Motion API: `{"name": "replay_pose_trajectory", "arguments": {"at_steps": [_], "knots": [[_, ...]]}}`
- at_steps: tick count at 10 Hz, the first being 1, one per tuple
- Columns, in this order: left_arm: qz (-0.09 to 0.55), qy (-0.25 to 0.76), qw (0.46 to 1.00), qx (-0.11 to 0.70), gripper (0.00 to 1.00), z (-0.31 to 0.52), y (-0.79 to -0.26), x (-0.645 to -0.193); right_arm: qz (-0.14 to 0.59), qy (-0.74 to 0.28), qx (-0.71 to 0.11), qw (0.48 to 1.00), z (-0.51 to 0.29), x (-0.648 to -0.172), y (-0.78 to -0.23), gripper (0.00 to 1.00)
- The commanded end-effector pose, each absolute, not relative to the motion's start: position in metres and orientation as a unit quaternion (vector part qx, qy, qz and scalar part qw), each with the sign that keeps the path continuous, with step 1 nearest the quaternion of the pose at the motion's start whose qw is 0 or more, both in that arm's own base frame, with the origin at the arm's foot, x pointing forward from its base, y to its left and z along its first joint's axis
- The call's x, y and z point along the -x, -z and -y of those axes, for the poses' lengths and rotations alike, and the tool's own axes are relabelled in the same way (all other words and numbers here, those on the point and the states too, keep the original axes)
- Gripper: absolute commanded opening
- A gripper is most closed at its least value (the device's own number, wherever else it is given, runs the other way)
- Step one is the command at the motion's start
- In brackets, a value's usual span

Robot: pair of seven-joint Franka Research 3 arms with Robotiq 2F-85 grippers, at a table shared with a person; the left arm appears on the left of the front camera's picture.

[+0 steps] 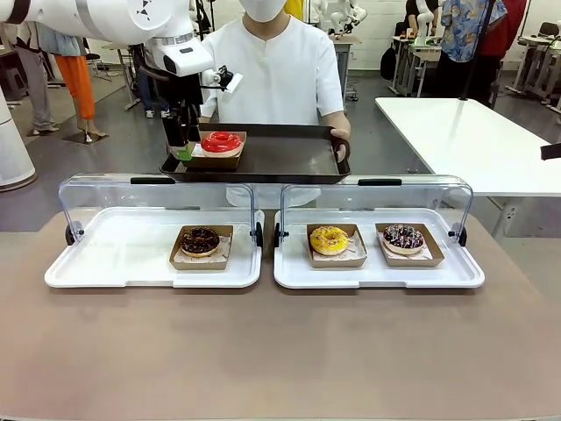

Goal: Provide the desired donut to the person.
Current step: Place the picked Paper togo box onto the Handle tray extended by the person.

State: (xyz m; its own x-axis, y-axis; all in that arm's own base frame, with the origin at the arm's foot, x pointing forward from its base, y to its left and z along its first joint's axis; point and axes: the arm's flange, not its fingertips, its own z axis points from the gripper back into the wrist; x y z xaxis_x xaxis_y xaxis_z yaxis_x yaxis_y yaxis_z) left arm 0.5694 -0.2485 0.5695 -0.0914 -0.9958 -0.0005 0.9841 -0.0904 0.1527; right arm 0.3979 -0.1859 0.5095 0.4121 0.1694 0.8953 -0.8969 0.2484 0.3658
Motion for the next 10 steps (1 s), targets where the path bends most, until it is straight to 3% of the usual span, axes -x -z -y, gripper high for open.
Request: {"name": "replay_pose_trajectory", "arguments": {"at_steps": [1, 6, 10], "knots": [[0.054, 0.743, 0.666, -0.04, 1.0, 0.246, -0.573, -0.571, 0.382, -0.385, -0.478, 0.691, 0.185, -0.398, -0.509, 1.0], [0.048, 0.743, 0.667, -0.031, 1.0, 0.241, -0.575, -0.56, 0.382, -0.385, -0.478, 0.691, 0.185, -0.398, -0.509, 1.0], [0.073, 0.755, 0.651, -0.027, 1.0, 0.177, -0.582, -0.487, 0.382, -0.385, -0.478, 0.691, 0.185, -0.398, -0.509, 1.0]]}}
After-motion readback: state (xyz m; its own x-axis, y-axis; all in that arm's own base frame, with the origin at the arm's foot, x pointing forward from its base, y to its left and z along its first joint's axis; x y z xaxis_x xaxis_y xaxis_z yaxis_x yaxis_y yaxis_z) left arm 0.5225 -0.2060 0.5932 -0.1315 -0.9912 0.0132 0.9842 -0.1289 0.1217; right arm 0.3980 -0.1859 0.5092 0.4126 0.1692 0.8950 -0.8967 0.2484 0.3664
